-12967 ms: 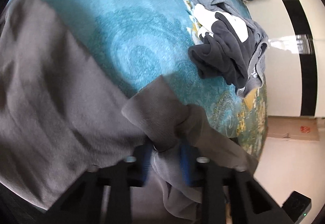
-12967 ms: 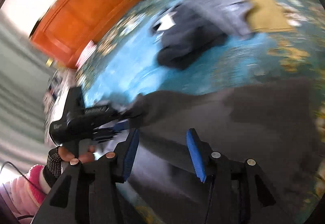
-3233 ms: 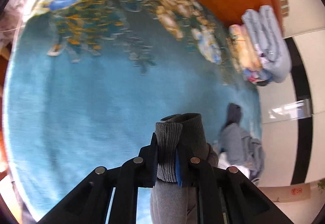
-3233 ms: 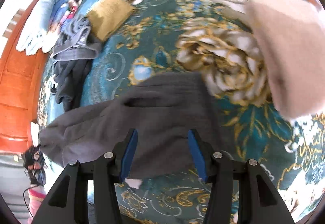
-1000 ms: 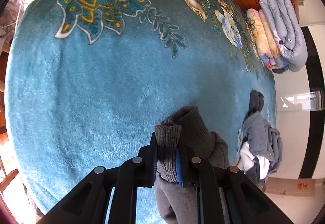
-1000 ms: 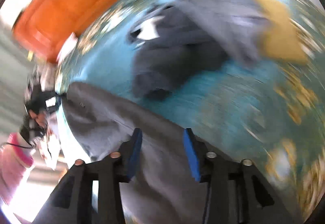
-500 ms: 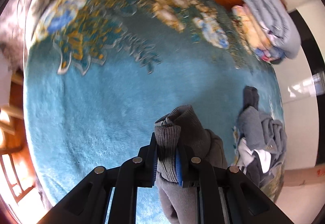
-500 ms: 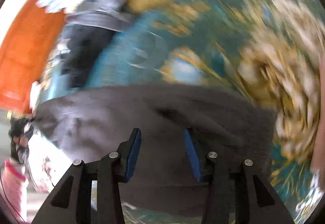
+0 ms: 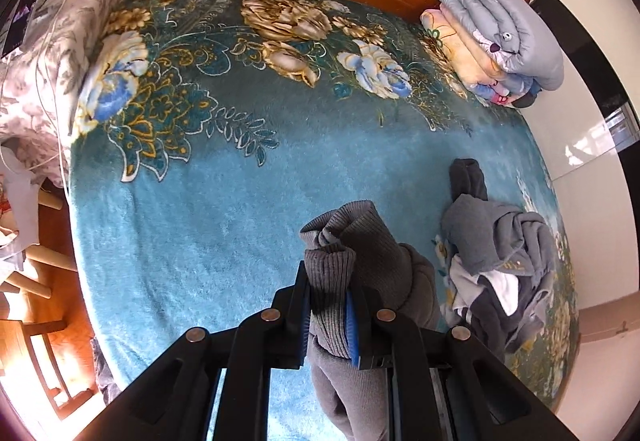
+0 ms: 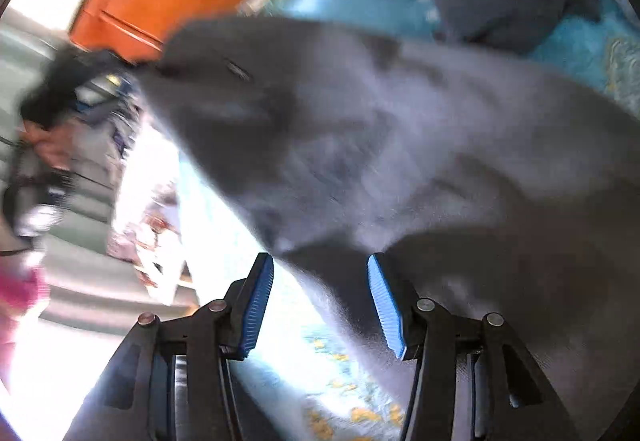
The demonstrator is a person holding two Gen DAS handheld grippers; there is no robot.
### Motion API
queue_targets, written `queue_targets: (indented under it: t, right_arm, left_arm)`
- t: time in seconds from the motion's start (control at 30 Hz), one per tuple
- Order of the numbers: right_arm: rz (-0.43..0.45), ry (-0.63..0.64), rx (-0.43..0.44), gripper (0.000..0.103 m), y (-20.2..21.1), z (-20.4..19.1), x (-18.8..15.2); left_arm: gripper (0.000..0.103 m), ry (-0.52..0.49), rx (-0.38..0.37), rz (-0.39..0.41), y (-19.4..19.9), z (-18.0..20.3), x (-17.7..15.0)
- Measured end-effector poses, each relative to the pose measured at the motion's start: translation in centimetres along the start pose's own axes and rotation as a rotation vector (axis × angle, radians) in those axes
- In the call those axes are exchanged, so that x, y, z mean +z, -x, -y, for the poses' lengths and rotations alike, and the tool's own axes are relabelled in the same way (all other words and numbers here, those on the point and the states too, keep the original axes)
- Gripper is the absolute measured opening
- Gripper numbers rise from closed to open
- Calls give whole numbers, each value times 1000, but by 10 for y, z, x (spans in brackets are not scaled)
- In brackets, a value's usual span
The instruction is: Fold clothes
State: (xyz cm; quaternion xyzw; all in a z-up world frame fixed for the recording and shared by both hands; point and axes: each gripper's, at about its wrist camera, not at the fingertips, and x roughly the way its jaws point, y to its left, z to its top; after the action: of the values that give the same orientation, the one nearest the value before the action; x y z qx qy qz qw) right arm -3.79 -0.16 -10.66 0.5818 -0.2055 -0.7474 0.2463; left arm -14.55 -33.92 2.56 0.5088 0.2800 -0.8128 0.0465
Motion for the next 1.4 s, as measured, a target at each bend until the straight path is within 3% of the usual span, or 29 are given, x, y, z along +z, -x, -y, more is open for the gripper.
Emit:
queue_targets:
  t: [0.1,0.2,0.43,0.57,0.77,0.87,1.03,1.3,1.4]
  right_arm:
    - [-7,-59,19,49,-4,13,-2]
    - [70,-106,76,49,29,18,-2]
    - [224,-214,53,50,99,59,-14]
    - [266,-274,6,51,127,87,-31]
    - [348,-371,-39,51,170,134,-43]
    - [376,-409,-53,51,187,148,-49]
    - [392,-434,-83,51,206,166,-63]
    - [359,-476,-95,51,204,186,-81]
    - [346,-459,-91,51,200,182,-78]
  left_arm:
    - [16,-23,9,14,6,6,-5]
    - [16,-84,0,42,20,22,-10]
    - [16,-390,8,154,56,109,-63]
    - [16,-590,38,191,63,166,-120]
    - [16,-960,104,229,44,237,-238]
    - [16,-1099,129,200,22,257,-296]
    - [16,-1197,173,146,-5,267,-353]
    - [21,-1299,228,90,-28,260,-402]
    - [39,-1317,205,69,-31,257,-411]
